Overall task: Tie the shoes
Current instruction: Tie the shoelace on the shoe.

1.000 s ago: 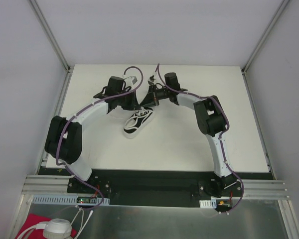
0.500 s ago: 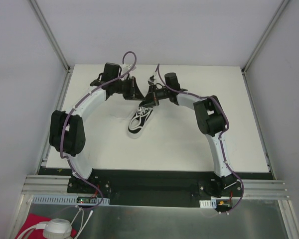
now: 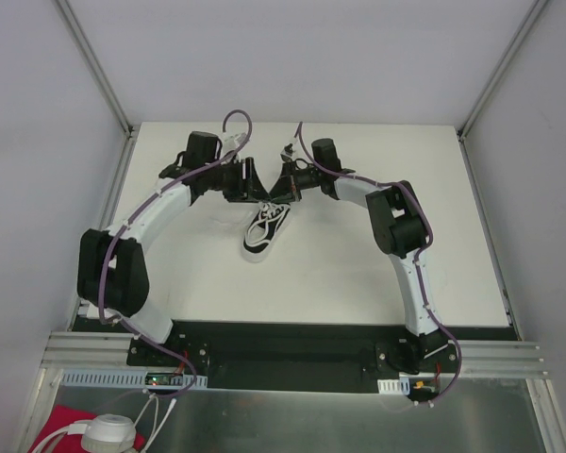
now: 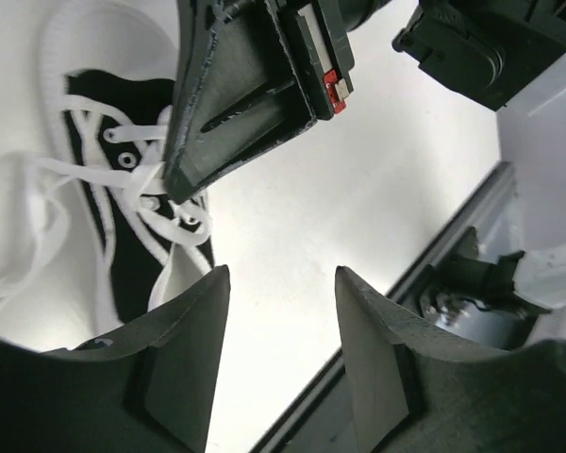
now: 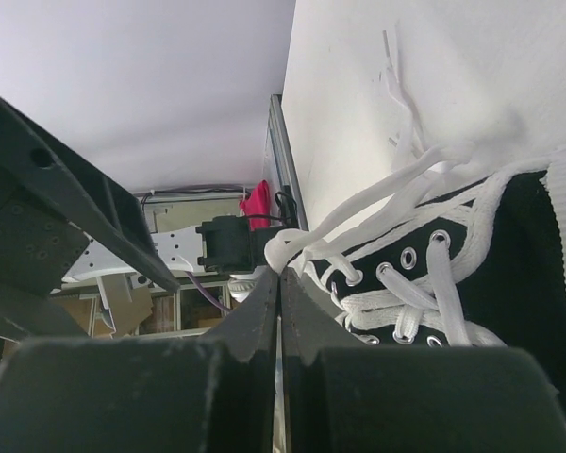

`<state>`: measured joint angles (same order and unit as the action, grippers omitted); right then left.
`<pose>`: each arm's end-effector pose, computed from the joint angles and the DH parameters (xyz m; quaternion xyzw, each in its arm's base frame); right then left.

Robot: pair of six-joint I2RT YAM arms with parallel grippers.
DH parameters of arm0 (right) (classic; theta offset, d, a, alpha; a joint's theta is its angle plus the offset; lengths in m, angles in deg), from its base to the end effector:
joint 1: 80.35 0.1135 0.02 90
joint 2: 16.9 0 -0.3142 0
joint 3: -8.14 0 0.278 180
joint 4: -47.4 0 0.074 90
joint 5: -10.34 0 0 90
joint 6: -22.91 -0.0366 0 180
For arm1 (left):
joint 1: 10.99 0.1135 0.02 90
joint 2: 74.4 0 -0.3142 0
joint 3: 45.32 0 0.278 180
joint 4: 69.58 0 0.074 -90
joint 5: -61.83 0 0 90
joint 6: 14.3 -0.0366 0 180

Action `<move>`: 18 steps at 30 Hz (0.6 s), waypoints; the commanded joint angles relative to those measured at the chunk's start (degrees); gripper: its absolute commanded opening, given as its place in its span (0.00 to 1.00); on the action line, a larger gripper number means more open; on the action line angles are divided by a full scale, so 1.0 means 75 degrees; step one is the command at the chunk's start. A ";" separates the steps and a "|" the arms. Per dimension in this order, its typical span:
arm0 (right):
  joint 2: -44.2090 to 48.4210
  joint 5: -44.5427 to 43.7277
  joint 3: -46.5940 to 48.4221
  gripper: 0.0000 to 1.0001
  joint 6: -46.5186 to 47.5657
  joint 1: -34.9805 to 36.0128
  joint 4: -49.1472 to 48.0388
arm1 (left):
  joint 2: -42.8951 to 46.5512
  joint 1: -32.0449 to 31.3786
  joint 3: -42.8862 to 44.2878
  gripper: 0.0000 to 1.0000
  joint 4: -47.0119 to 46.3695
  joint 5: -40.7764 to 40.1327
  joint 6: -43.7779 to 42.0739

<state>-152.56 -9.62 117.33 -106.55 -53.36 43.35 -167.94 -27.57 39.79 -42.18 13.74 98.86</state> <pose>0.4955 0.2909 0.1762 -0.2433 0.7113 0.6485 0.1197 0.3730 -0.1366 0.3271 0.1149 0.8394 -0.4440 0.2917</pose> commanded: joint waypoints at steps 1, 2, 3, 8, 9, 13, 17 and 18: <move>0.0087 0.0048 0.0040 0.01 0.0047 0.0023 -0.0224 | 0.0589 -0.0168 -0.0403 0.50 0.0117 -0.1555 -0.1294; 0.0087 0.0036 0.0040 0.01 0.0035 0.0023 -0.0224 | 0.0554 -0.0180 -0.0439 0.51 0.0117 -0.1673 -0.1364; 0.0076 0.0036 0.0052 0.01 0.0024 0.0035 -0.0224 | 0.0496 -0.0180 -0.0439 0.51 0.0129 -0.1755 -0.1295; 0.0064 0.0025 0.0099 0.01 0.0000 0.0059 -0.0212 | 0.0074 -0.0250 -0.0264 0.47 0.0141 -0.1709 -0.0921; 0.0076 0.0025 0.0099 0.01 0.0000 0.0047 -0.0212 | 0.0015 -0.0250 -0.0240 0.47 0.0141 -0.1732 -0.0873; 0.0087 0.0036 0.0099 0.01 0.0000 0.0058 -0.0212 | -0.0347 -0.0286 -0.0007 0.45 0.0141 -0.1674 -0.0756; 0.0076 0.0036 0.0134 0.01 -0.0012 0.0059 -0.0212 | -0.0594 -0.0332 0.0146 0.43 0.0129 -0.1697 -0.0697; 0.0076 0.0036 0.0134 0.01 -0.0012 0.0070 -0.0201 | -0.0606 -0.0356 0.0170 0.41 0.0129 -0.1686 -0.0697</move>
<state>-152.56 -9.88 117.33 -106.53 -53.23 43.35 -171.74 -29.39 38.28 -41.33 1.58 92.91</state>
